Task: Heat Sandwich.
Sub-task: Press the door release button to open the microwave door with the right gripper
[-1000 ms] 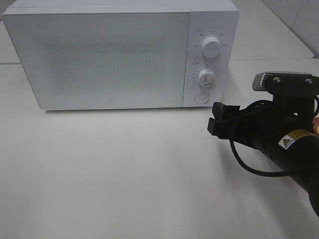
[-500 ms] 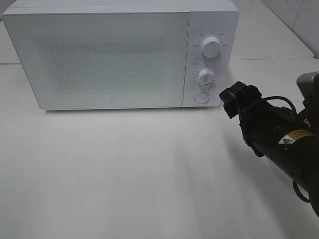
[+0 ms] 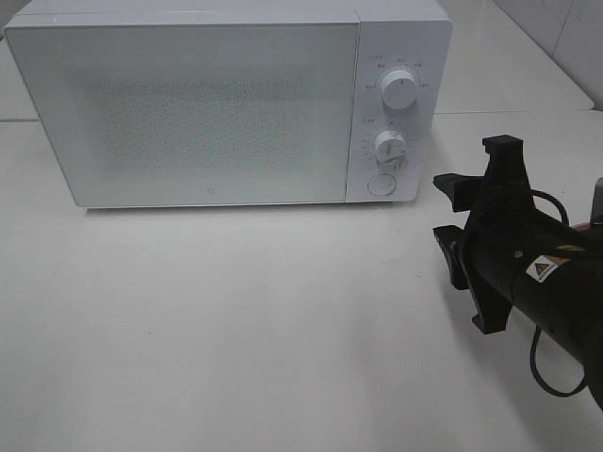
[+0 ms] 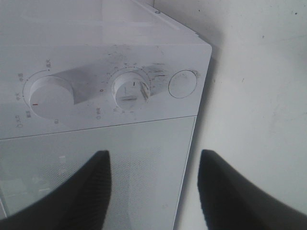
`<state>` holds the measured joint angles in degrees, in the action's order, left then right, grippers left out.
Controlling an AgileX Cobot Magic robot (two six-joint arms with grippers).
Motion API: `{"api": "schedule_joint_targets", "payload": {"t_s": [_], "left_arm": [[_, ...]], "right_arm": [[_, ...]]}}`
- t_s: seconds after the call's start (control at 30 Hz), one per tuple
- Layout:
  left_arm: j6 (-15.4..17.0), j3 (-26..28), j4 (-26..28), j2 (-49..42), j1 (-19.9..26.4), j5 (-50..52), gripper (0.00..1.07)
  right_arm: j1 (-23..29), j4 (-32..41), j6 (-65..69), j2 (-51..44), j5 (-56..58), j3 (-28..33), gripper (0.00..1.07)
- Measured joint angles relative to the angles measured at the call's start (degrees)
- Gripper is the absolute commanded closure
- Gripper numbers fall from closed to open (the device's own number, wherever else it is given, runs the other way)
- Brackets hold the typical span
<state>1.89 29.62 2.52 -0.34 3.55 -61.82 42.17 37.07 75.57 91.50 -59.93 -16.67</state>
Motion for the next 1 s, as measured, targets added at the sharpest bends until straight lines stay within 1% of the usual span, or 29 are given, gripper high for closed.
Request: {"api": "schedule_joint_targets", "payload": {"t_s": [0.03,0.1,0.13,0.17,0.23,0.27,0.7,1.0], "left_arm": [[0.0,0.0,0.0,0.0,0.0,0.0,0.07],[0.0,0.0,0.0,0.0,0.0,0.0,0.07],[0.0,0.0,0.0,0.0,0.0,0.0,0.07],[0.0,0.0,0.0,0.0,0.0,0.0,0.07],[0.0,0.0,0.0,0.0,0.0,0.0,0.07],[0.0,0.0,0.0,0.0,0.0,0.0,0.07],[0.0,0.0,0.0,0.0,0.0,0.0,0.07],[0.0,0.0,0.0,0.0,0.0,0.0,0.07]], "right_arm": [[0.0,0.0,0.34,0.0,0.06,0.0,0.76],[0.0,0.0,0.86,0.0,0.23,0.0,0.87],[0.0,0.0,1.32,0.0,0.46,0.0,0.97],[0.0,0.0,1.32,0.0,0.46,0.0,0.97],[0.0,0.0,1.38,0.0,0.46,0.0,1.06],[0.0,0.0,1.43,0.0,0.46,0.0,1.07],[0.0,0.74,1.43,1.26,2.92,-0.4,1.07],[0.0,0.8,1.89,7.96,2.98,-5.33,1.07]]}}
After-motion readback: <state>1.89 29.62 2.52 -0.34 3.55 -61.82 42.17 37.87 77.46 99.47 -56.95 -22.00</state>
